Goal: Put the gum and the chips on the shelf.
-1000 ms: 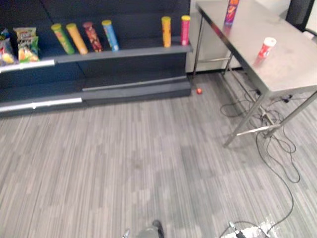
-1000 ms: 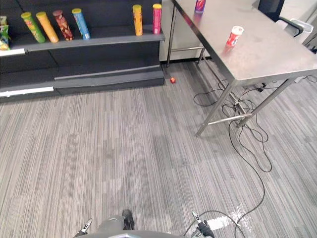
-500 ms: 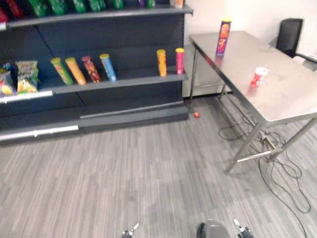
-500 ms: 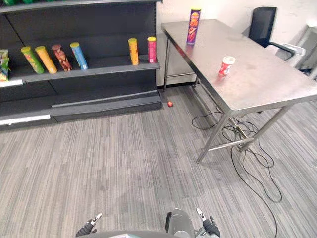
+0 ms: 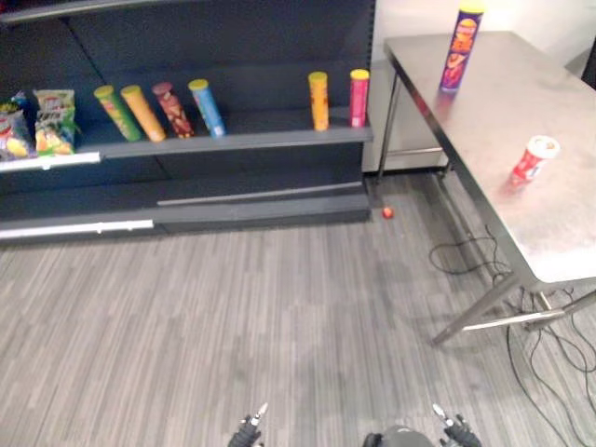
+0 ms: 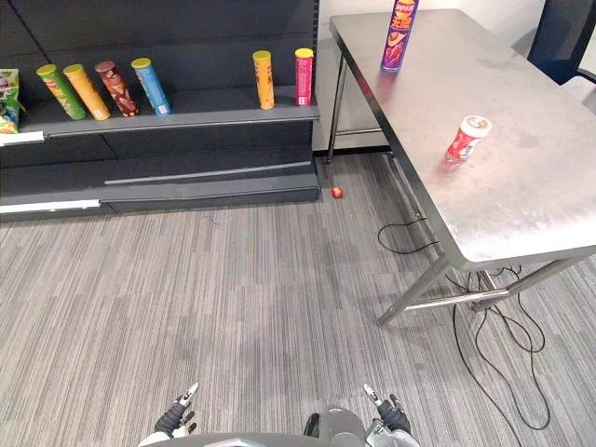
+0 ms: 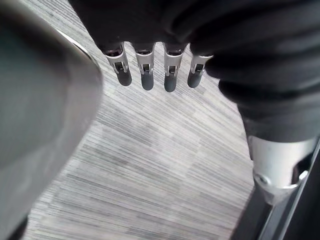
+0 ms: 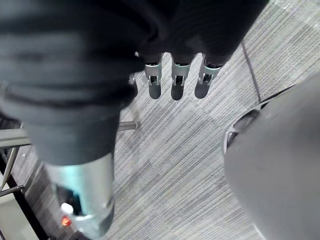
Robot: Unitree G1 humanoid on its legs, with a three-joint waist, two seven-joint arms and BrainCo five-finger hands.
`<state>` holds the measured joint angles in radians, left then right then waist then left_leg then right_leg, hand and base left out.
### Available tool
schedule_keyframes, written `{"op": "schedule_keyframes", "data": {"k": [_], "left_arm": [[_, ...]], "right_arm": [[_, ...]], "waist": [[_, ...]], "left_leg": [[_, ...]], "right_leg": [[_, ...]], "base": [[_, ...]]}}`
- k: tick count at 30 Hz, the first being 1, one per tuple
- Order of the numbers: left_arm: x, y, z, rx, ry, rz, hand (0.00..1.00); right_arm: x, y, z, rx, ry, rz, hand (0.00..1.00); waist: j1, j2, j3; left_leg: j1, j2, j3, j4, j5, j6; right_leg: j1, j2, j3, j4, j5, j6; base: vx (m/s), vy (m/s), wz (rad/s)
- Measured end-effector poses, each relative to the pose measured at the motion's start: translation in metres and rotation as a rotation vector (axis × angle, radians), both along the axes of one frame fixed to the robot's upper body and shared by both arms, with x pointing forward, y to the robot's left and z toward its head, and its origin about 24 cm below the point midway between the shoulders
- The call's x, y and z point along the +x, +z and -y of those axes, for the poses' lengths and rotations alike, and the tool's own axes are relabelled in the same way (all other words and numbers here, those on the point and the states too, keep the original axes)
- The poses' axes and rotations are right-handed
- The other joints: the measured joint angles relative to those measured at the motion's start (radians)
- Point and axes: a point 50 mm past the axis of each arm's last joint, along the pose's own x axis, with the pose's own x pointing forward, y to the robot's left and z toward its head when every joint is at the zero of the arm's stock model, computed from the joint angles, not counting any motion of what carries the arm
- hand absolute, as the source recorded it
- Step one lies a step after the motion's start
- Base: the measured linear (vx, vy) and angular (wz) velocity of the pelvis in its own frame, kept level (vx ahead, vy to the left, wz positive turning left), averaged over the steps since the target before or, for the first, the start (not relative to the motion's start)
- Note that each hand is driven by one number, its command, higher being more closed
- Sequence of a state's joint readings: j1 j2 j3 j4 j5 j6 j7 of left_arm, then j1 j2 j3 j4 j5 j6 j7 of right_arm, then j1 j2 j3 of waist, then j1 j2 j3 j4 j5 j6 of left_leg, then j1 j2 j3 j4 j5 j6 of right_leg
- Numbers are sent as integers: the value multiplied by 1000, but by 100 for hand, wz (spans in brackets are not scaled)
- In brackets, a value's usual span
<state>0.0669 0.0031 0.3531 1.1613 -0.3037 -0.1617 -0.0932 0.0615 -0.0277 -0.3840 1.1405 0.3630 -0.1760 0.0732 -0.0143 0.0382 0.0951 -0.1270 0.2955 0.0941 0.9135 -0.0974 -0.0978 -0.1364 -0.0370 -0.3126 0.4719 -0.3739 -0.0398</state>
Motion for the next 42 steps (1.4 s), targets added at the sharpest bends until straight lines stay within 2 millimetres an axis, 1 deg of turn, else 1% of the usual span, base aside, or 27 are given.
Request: {"op": "schedule_keyframes", "data": {"k": [2, 4, 6, 7, 8, 9, 10, 11, 12, 13, 15, 17, 21, 23, 25, 26, 28, 29, 31, 32, 34, 35, 36, 37, 38, 40, 42], "left_arm": [[2, 2, -4, 10, 7, 16, 0], [7, 4, -6, 22, -5, 36, 0], [11, 6, -7, 30, 20, 72, 0], [12, 7, -7, 35, 21, 87, 0], [12, 7, -7, 37, 14, 90, 0], [12, 7, -3, 30, 6, 89, 0], [10, 7, -7, 39, -1, 83, 0], [12, 8, -11, 50, -6, 83, 0], [16, 9, -14, 59, -6, 93, 0], [13, 9, -17, 60, 18, 87, 0], [6, 6, -19, 44, 70, 60, 0], [-2, 4, -20, 36, 88, 32, 0], [-10, 1, -21, 52, -21, -20, 0], [-12, 0, -21, 61, -72, -40, 0], [-14, -1, -18, 72, -166, -68, 0], [-14, -1, -20, 83, -189, -72, 0], [-16, -1, -21, 101, -240, -93, 0], [-16, -2, -18, 97, -247, -96, 0], [-10, -2, -10, 77, -241, -77, 0], [-9, -4, 5, 43, -255, -71, 0], [-8, -4, 12, 22, -237, -64, 0], [-8, -4, 12, 19, -227, -64, 0], [-6, -4, 14, 16, -219, -50, 0], [-9, -4, 9, 22, -201, -56, 0], [-10, -3, 2, 41, -202, -58, 0], [-6, -2, 0, 46, -195, -52, 0], [-3, -1, -1, 54, -208, -41, 0]], "right_arm": [[-1, 0, 0, 0, 0, -5, 0], [0, 0, -2, 2, 12, -1, 0], [3, 0, -3, 4, 6, 7, 0], [3, 0, -3, 11, -11, 9, 0], [3, 0, -3, 11, -11, 9, 0], [3, 0, -4, 7, -2, 7, 0], [4, 0, -4, -2, 11, 3, 0], [4, 0, -11, 10, 21, 2, 0], [7, 0, -17, 20, 31, 10, 0], [10, 0, -22, 33, 26, 19, 0], [11, -1, -25, 52, -16, 25, 0], [6, -3, -28, 73, -51, 8, 0], [-7, -6, -17, 78, -179, -17, 0], [-15, -7, -10, 66, -208, -40, 0], [-31, -8, -2, 51, -241, -71, 0], [-33, -8, -2, 51, -246, -76, 0], [-37, -8, -2, 48, -241, -85, 0], [-37, -8, -2, 43, -234, -82, 0], [-43, -9, -1, 38, -223, -98, 0], [-41, -7, 7, 18, -221, -90, 0], [-34, -5, 12, 0, -206, -70, 0], [-34, -4, 12, -1, -202, -69, 0], [-30, -3, 13, -2, -196, -55, 0], [-23, -3, 8, 0, -160, -41, 0], [-22, -4, 1, 13, -139, -40, 0], [-6, -1, -6, 10, -80, -4, 0], [0, 0, -7, 13, -75, 9, 0]], "waist": [[17, -6, 8], [26, -12, 10], [45, -20, 12], [48, -23, 12], [49, -22, 12], [50, -21, 11], [51, -16, 0], [40, -38, -6], [45, -63, -10], [52, -68, -11], [52, -80, -24], [54, -92, -51], [46, -74, -96], [45, -68, -95], [28, -38, -82], [21, -38, -79], [1, -35, -77], [-14, -38, -72], [-9, -47, -65], [-10, -12, -54], [-11, 10, -35], [-11, 8, -33], [-8, -4, -20], [-7, -12, -24], [0, -40, -33], [17, -45, -32], [17, -50, -12]], "left_leg": [[-67, 3, 14, 162, -56, 17], [-149, -8, 58, 175, -125, 41], [-217, -5, 118, 71, -171, 40], [-243, -9, 151, -72, -172, 44], [-252, -12, 159, -159, -164, 49], [-251, -23, 163, -366, -96, 64], [-242, -50, 154, -474, 10, 29], [-241, -69, 168, -486, 4, 31], [-245, -78, 180, -488, -20, 34], [-246, -73, 194, -477, -43, 32], [-220, -79, 215, -470, -71, 36], [-172, -102, 257, -490, -76, 59], [-114, -142, 253, -517, -79, 65], [-42, -151, 256, -555, -79, 65], [43, -124, 253, -567, -82, 70], [66, -117, 253, -573, -86, 76], [163, -111, 255, -660, -98, 80], [186, -113, 258, -677, -107, 64], [198, -122, 263, -686, -135, 25], [210, -110, 257, -717, -133, 27], [260, -110, 258, -788, -113, 30], [276, -106, 264, -802, -103, 24], [300, -87, 289, -808, -92, 15], [310, -79, 322, -812, -88, -2], [311, -98, 344, -818, -88, -6], [337, -90, 398, -872, -90, -13], [348, -105, 420, -896, -87, -19]], "right_leg": [[79, 1, 39, -43, 0, 0], [167, -24, 68, -107, 3, 5], [203, -65, 93, -126, 5, 9], [231, -97, 100, -141, 5, 10], [243, -111, 102, -148, 7, 21], [267, -135, 112, -166, 0, 65], [288, -156, 160, -188, -17, 112], [292, -171, 176, -206, -1, 113], [278, -168, 220, -227, 55, 104], [263, -168, 242, -230, 101, 96], [265, -174, 309, -242, 190, 119], [263, -203, 360, -250, 254, 121], [210, -227, 447, -196, 406, 124], [151, -223, 476, -60, 468, 125], [69, -190, 467, 152, 568, 134], [42, -180, 440, 208, 524, 133], [-66, -142, 308, 340, 283, 108], [-99, -133, 225, 274, 211, 107], [-49, -132, 138, 135, 173, 113], [-10, -108, 108, 71, 169, 105], [11, -97, 82, 58, 166, 100], [11, -97, 74, 72, 166, 100], [-33, -99, 68, 175, 189, 64], [-47, -118, 23, 101, 164, 65], [-44, -134, -17, 53, 179, 73], [-18, -129, -171, -31, 160, 57], [-17, -152, -247, -34, 140, 46]], "base": [[298, 73, -42], [328, 176, -38], [301, 262, -42], [317, 310, -39], [330, 350, -36], [411, 455, -46], [435, 445, -30], [443, 407, -22], [294, 233, -14], [264, 233, -32], [360, 335, -36], [372, 264, -41], [262, 114, -46], [220, 42, -58], [185, -54, -44], [153, -124, -41], [157, -186, -46], [130, -193, -32], [108, -128, -13], [124, -68, -11], [107, -42, -5], [85, -63, -4], [41, -105, -14], [1, -82, -29], [9, -72, -57], [27, -58, -72], [-36, -52, -38]]}}
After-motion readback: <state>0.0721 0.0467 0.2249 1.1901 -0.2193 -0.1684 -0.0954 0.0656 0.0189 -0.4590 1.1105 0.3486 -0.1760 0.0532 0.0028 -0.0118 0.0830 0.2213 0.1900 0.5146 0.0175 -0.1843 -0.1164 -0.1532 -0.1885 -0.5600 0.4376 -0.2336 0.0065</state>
